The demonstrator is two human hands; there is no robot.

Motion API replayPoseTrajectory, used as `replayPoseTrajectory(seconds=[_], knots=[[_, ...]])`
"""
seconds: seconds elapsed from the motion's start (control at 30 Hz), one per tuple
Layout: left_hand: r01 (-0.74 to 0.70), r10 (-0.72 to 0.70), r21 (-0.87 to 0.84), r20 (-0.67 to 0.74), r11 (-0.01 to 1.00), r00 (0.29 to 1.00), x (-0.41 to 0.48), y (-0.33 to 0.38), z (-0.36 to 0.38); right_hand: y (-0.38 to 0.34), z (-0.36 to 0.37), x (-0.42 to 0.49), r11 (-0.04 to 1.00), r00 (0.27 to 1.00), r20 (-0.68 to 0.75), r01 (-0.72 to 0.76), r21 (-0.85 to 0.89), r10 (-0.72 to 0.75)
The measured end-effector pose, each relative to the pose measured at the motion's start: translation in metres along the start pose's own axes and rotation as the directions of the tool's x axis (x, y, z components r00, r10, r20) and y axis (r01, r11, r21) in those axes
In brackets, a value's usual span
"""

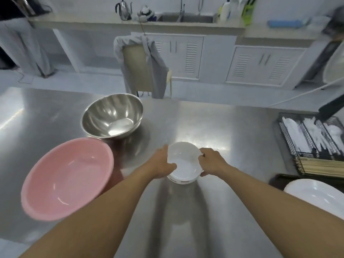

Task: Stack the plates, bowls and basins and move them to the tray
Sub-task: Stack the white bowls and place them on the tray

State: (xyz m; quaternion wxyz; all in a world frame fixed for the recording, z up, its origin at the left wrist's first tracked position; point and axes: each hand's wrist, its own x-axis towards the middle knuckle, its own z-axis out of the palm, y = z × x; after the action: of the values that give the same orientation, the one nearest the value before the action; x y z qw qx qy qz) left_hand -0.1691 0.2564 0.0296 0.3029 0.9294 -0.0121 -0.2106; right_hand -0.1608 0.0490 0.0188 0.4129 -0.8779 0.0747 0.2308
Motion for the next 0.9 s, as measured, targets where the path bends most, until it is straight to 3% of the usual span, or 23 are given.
replayPoseTrajectory(seconds=[0.23,0.5,0.9], knots=[[-0.191,0.187,0.011,0.163,0.982,0.969,0.024,0.079,0.024,0.046,-0.060,-0.041,0.994,0.959,-0.265,-0.085,0.062,0.098],[-0.422,0.386,0.069,0.294,0.904,0.874,0.040,0.185,0.079,0.116,-0.125,-0.100,0.979,0.837,-0.507,-0.173,0.111,0.205],[-0.633,0.562,0.023,0.436,0.774,0.703,0.047,0.346,0.198,0.242,-0.227,-0.168,0.913,0.629,-0.662,-0.285,0.291,0.408]])
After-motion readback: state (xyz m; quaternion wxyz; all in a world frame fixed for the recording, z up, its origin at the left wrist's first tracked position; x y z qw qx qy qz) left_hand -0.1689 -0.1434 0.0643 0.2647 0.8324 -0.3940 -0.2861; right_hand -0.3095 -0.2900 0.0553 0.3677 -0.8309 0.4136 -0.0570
